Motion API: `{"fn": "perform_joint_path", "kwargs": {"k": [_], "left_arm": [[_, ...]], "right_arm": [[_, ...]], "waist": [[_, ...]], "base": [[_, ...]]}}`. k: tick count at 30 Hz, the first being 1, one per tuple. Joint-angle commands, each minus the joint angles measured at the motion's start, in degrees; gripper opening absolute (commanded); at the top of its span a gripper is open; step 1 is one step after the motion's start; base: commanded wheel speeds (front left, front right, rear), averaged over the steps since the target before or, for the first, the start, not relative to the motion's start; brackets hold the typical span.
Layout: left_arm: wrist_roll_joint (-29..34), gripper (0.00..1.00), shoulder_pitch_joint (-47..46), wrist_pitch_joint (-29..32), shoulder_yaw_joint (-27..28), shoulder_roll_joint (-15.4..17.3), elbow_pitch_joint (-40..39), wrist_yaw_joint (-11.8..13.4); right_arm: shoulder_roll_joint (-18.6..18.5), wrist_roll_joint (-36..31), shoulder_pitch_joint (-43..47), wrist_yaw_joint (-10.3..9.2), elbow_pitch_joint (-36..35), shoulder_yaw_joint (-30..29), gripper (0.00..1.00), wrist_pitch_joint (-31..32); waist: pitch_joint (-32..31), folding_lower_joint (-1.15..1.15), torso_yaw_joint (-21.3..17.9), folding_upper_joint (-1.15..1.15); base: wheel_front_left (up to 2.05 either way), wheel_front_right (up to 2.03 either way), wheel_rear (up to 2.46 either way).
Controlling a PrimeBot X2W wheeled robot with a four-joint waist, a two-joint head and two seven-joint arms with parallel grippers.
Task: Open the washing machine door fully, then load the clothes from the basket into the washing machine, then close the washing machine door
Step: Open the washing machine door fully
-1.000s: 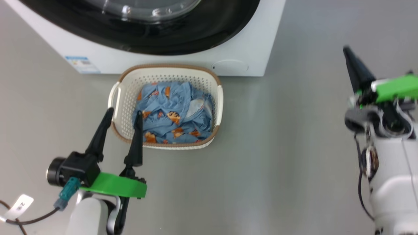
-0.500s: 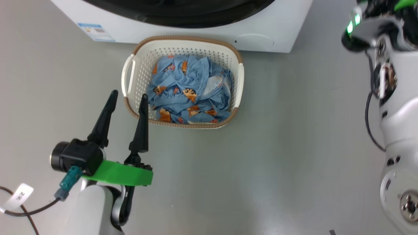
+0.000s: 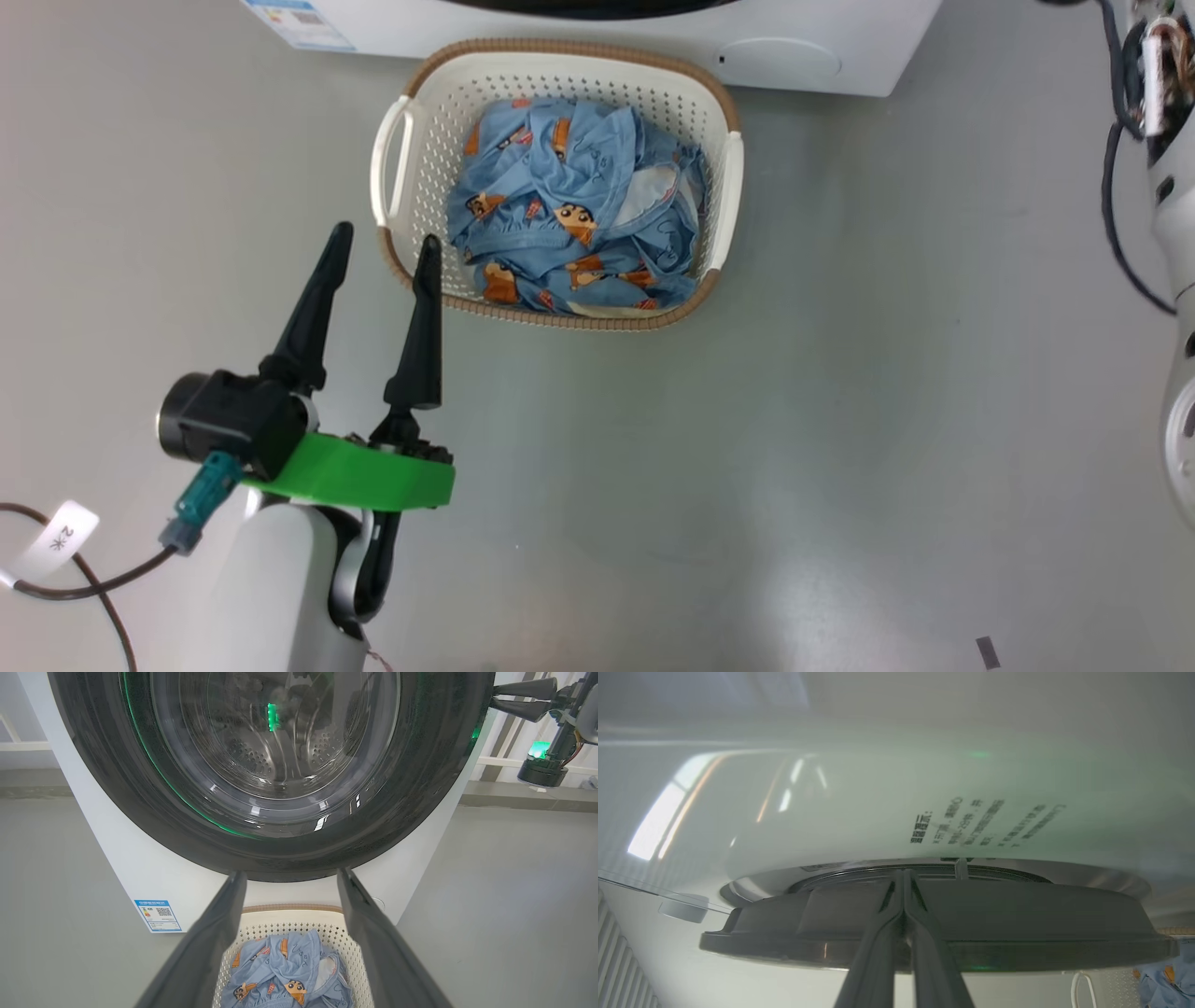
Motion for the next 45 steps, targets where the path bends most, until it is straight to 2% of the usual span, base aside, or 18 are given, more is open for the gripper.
{"fn": "perform_joint_path", "kwargs": {"k": [1, 9, 19, 39, 45], "left_arm": [[-0.27, 1.00, -0.88, -0.52, 1.48, 1.21, -1.72, 0.52], [-0.90, 1.00, -1.72, -0.52, 0.72, 1.21, -1.76, 0.98], [-0.88, 1.00, -1.64, -0.52, 0.62, 1.21, -1.36, 1.24], [-0.20, 1.00, -0.18, -0.52, 0.73, 1.21, -0.15, 1.68], [0.04, 1.00, 0.59, -0.52, 0.86, 1.21, 0.05, 1.62]], "right_arm": [[1.43, -0.87, -2.81, 0.52, -0.62, 0.82, 0.00, 0.26], [1.37, -2.80, -6.99, 0.52, 2.68, 2.04, 0.00, 0.94], [1.44, -3.31, -6.39, 0.52, 2.18, 3.22, 0.00, 5.13], [3.16, -1.95, 7.78, 0.52, -10.81, 5.32, 0.00, 16.20], [4.22, -1.11, 13.55, 0.52, -17.17, 6.01, 0.00, 20.18]], "waist": [[0.85, 0.00, 0.67, 0.00], [1.90, 0.00, 1.33, 0.00], [1.09, 0.00, 1.24, 0.00], [-2.33, 0.00, 0.07, 0.00], [-3.80, 0.00, -0.14, 0.00]], "base": [[0.00, 0.00, 0.00], [0.00, 0.00, 0.00], [0.00, 0.00, 0.00], [0.00, 0.00, 0.00], [0.00, 0.00, 0.00]]}}
